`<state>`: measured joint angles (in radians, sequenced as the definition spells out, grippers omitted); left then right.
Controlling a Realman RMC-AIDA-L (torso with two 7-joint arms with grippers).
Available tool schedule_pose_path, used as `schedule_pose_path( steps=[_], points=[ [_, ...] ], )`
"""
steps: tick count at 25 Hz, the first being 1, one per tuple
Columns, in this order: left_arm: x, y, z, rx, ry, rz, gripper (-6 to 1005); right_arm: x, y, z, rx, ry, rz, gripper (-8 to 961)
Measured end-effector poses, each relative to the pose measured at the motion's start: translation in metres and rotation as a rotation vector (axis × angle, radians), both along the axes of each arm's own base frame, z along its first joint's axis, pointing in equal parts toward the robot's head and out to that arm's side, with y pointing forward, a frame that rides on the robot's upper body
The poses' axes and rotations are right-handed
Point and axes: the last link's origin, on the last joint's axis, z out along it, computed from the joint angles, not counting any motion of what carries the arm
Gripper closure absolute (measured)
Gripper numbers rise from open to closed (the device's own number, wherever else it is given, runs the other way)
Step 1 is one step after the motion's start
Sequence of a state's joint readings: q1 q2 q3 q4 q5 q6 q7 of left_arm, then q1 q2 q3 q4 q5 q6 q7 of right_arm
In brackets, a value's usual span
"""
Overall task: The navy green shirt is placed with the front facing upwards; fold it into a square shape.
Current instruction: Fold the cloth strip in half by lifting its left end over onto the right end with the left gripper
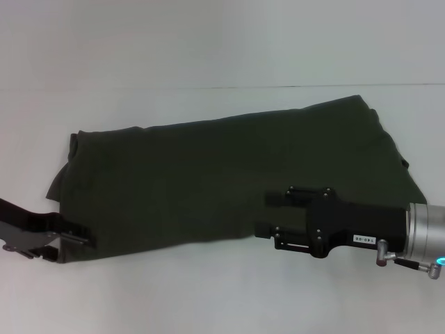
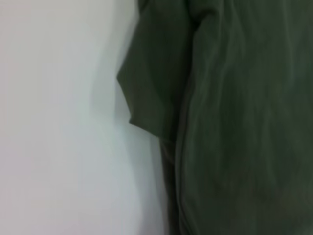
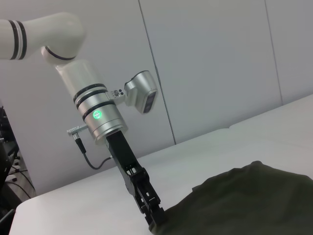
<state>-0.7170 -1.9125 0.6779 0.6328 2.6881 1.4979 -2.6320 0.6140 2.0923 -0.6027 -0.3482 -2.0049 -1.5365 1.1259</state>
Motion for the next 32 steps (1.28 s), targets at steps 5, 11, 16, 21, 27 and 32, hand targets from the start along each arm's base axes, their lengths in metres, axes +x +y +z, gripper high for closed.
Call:
schedule_pose_path(
  steps=[5,11,16,21,27,32],
  points=[
    [0.003,0.0,-0.005,-0.009,-0.006,-0.006,109,0.0,0.0,0.0,0.002,0.0,0.0,270],
    [0.011,0.003,-0.011,-0.014,-0.031,-0.025,109,0.001,0.0,0.001,0.005,0.001,-0.004,270],
    [0.018,0.006,-0.013,-0.003,-0.065,-0.05,111,0.001,0.0,0.001,0.005,0.003,-0.004,269],
    [0.017,0.006,-0.011,0.0,-0.062,-0.056,114,0.001,0.0,0.001,0.004,0.003,-0.004,269],
    [0.011,0.008,-0.012,0.019,-0.026,-0.059,253,0.0,0.0,0.001,0.004,0.007,-0.003,269],
    [0.008,0.009,-0.014,0.016,0.007,-0.1,357,0.0,0.0,0.001,0.006,0.013,-0.006,269]
  ],
)
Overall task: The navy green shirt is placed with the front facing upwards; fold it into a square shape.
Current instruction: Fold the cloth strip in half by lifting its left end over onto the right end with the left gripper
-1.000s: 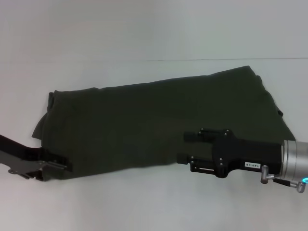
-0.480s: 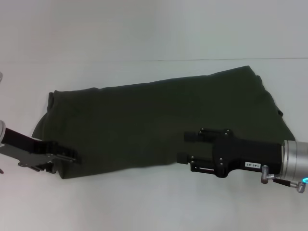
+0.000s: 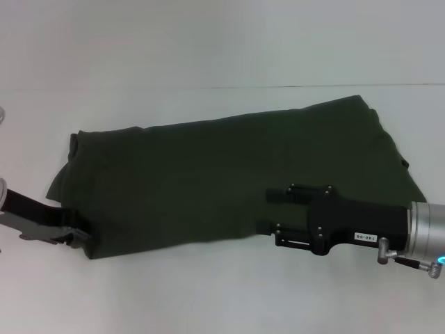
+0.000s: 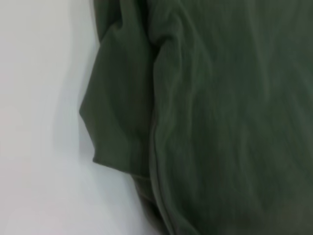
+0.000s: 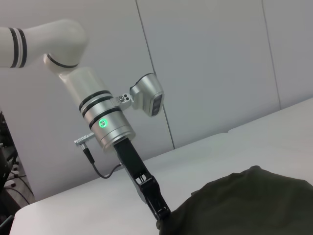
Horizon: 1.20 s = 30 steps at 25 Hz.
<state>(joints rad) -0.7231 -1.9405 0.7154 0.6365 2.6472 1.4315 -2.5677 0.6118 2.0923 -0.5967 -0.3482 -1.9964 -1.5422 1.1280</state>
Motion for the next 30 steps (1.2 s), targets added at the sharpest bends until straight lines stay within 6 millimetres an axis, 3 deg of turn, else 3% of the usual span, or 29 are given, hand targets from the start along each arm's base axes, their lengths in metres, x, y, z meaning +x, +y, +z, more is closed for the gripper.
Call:
schedule_pose_path(
  steps=[4,14,20,26,30],
  points=[
    [-0.001,0.0,-0.001,-0.015,0.024,-0.023,440,0.0,0.0,0.001,0.003,0.005,-0.003,269],
    [0.006,0.003,0.005,-0.015,0.017,-0.069,888,0.0,0.001,0.002,0.008,0.0,-0.001,270],
    [0.011,0.001,0.004,-0.032,-0.005,-0.133,965,0.0,0.004,0.0,0.017,-0.01,-0.008,297],
    [0.019,-0.001,0.009,-0.028,-0.022,-0.171,965,0.001,0.007,0.002,0.049,0.012,-0.039,377],
    [0.032,-0.004,0.025,-0.003,-0.076,-0.208,964,0.005,0.013,0.003,0.097,0.029,-0.101,504]
  ],
)
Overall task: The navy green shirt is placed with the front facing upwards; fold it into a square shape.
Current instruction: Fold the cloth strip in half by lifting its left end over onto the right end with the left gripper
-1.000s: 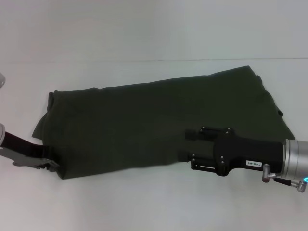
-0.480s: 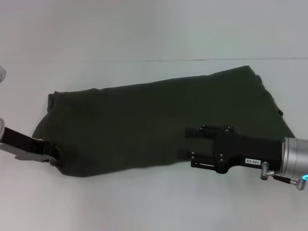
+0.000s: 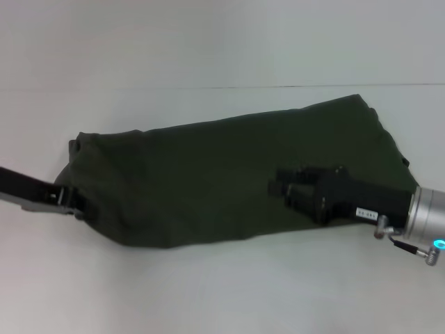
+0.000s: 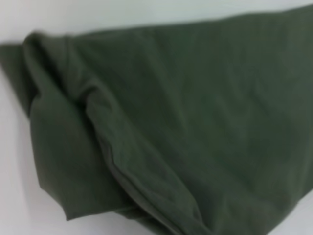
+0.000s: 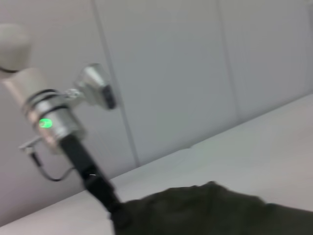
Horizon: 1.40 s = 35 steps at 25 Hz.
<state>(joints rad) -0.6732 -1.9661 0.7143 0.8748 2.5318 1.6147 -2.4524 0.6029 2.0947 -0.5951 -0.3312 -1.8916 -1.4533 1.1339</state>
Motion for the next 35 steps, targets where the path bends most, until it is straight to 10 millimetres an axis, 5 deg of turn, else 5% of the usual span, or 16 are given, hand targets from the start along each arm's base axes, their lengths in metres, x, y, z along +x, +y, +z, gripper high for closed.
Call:
schedule_pose_path(
  steps=[13,21,35],
  points=[
    [0.02,-0.002,0.025,0.034,-0.106,-0.09,964,0.006,0.043,-0.019,0.198,0.07,-0.367,838],
    [0.044,-0.001,0.046,0.051,-0.162,-0.175,963,-0.019,0.065,-0.049,0.155,-0.028,-0.417,954],
    [0.086,0.004,0.077,0.043,-0.275,-0.288,962,-0.056,0.03,-0.108,-0.028,-0.089,-0.349,955]
  ],
)
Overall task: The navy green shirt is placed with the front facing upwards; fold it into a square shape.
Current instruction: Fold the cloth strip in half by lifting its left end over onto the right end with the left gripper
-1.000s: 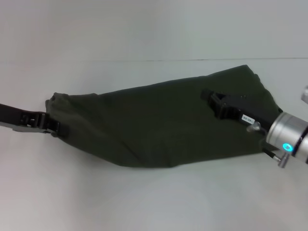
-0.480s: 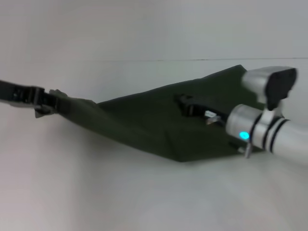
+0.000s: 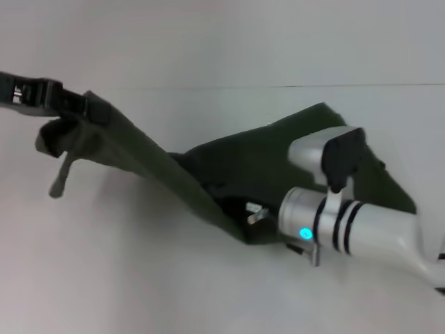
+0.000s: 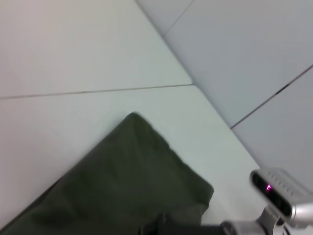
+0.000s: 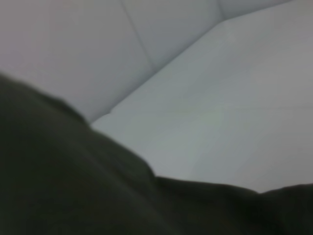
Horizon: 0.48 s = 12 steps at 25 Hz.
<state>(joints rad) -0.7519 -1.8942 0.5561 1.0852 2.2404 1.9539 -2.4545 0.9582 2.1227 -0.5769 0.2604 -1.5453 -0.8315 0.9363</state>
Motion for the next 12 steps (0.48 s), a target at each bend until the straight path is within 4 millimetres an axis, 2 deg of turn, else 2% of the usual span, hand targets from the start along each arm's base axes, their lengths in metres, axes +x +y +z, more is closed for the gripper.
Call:
schedule_pose_path(
  steps=[12],
  points=[
    [0.016,0.005,-0.009,-0.036,0.029,-0.05,961,-0.046,-0.046,-0.038,-0.141,0.048,0.146,954]
  ],
)
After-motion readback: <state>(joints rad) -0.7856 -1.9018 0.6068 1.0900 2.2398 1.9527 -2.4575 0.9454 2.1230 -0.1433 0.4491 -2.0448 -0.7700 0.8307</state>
